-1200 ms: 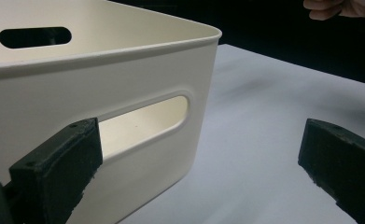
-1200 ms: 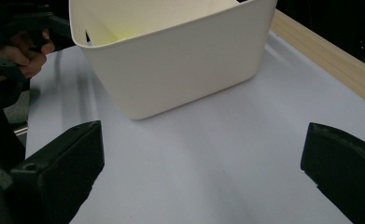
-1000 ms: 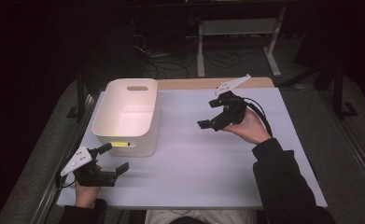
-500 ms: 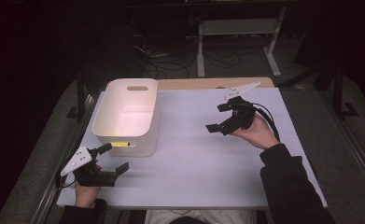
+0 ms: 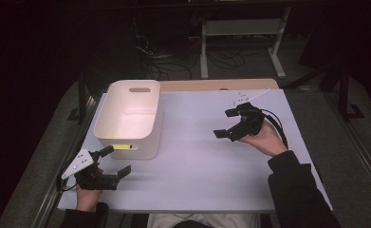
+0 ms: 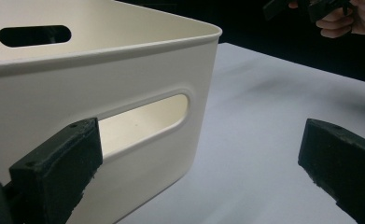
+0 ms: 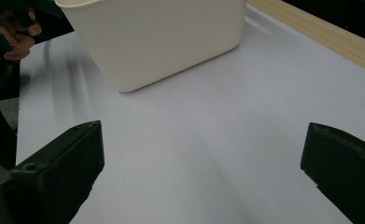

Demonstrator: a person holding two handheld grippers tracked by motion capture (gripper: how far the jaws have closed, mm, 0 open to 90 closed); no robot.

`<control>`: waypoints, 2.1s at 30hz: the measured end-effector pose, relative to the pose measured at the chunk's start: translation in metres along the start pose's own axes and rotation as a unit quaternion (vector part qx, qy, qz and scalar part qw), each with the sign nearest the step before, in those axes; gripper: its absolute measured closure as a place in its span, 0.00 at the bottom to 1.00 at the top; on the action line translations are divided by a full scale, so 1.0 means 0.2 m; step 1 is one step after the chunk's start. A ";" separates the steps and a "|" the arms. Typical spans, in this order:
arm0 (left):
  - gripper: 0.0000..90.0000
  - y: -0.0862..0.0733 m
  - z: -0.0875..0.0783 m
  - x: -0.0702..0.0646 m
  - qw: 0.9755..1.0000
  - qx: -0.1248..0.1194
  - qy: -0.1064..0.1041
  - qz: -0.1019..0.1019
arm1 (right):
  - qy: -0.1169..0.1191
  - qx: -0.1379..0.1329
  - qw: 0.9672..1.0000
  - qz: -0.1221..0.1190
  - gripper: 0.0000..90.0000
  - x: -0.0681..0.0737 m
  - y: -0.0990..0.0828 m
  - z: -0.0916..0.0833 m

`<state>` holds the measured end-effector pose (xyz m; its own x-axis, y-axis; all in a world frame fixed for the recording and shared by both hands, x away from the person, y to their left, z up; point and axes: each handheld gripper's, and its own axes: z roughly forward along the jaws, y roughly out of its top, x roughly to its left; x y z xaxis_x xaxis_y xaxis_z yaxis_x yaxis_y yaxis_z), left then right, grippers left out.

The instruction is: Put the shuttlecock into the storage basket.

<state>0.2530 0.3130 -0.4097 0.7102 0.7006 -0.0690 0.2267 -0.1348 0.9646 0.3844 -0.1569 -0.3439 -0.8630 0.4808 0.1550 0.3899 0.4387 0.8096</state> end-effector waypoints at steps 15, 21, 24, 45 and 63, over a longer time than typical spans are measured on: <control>0.00 0.00 0.00 0.00 1.000 0.000 0.001 0.000 | -0.006 -0.006 1.000 0.013 0.00 -0.01 -0.11 -0.05; 0.00 0.00 0.00 0.00 1.000 0.001 0.001 0.001 | -0.012 -0.005 1.000 0.019 0.00 -0.02 -0.16 -0.08; 0.00 0.00 0.00 0.00 1.000 0.001 0.001 0.001 | -0.015 -0.004 1.000 0.022 0.00 -0.02 -0.18 -0.09; 0.00 0.00 0.00 0.00 1.000 0.001 0.002 0.001 | -0.036 -0.016 0.999 0.028 0.00 0.01 -0.35 -0.16; 0.00 0.00 0.00 0.00 1.000 0.003 0.003 0.000 | -0.053 -0.035 0.997 0.044 0.00 0.04 -0.53 -0.24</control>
<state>0.2522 0.3130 -0.4100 0.7063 0.7047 -0.0678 0.2310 -0.1389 0.9630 0.3219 -0.2355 -0.4016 -0.7861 0.5944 0.1693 0.4358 0.3388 0.8338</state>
